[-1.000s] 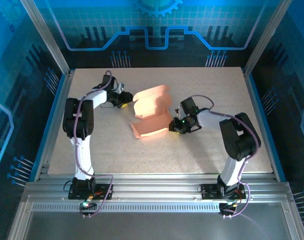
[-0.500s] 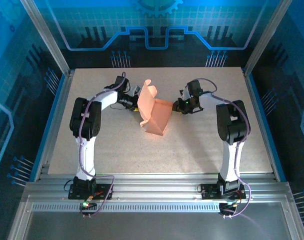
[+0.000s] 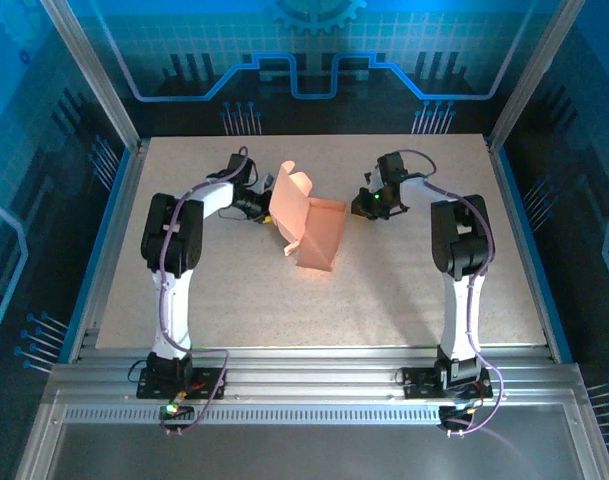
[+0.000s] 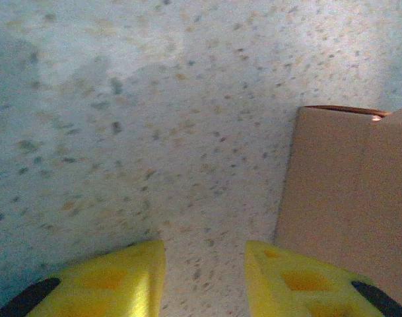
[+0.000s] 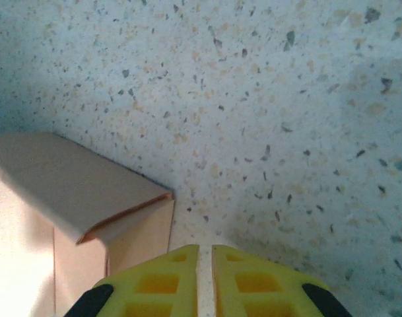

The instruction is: Fold the paper box

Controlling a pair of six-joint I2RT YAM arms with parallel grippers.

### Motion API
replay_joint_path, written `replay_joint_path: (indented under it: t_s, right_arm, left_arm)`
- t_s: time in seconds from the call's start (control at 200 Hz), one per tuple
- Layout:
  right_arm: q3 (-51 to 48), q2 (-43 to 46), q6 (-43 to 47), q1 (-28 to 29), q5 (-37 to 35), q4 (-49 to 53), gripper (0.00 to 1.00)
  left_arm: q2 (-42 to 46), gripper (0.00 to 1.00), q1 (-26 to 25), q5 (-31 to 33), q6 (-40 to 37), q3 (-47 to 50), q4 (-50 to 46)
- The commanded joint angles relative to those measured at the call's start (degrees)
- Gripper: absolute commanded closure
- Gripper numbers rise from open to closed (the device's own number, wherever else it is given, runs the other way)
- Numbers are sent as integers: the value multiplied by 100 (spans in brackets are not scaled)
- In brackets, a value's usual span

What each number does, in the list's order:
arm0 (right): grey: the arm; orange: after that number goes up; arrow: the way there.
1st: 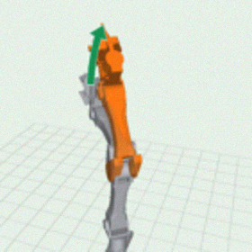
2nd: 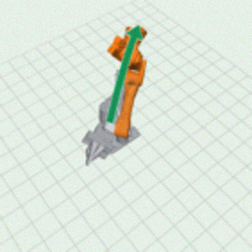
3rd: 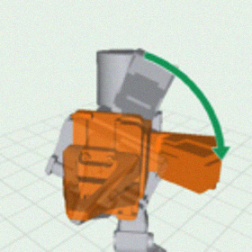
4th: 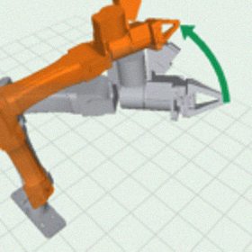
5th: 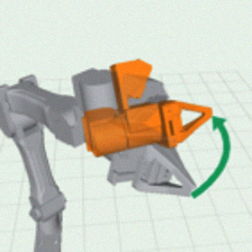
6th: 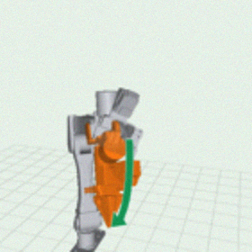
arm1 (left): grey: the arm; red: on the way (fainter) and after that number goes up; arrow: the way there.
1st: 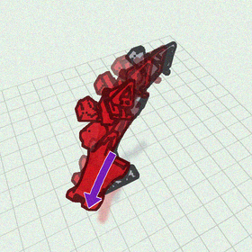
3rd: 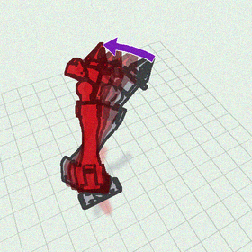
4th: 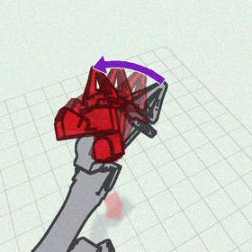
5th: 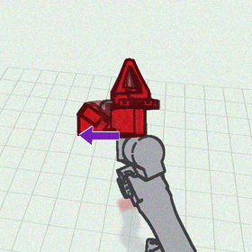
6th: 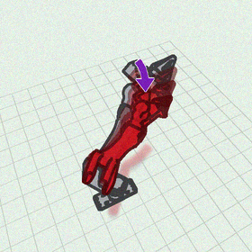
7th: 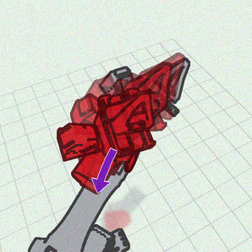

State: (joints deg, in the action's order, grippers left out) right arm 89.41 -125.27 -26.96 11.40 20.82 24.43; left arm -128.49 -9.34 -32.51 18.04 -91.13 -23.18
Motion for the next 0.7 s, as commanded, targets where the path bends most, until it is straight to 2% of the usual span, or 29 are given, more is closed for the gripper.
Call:
replay_joint_path:
  t_s: [0.0,0.695]
  right_arm:
    - [335,-193,-29,95,5,295,86]
    - [878,-713,-55,394,360,335,86]
  left_arm:
    - [-212,63,-258,-45,45,-128,-47]
    - [-537,64,-533,-255,296,-440,88]
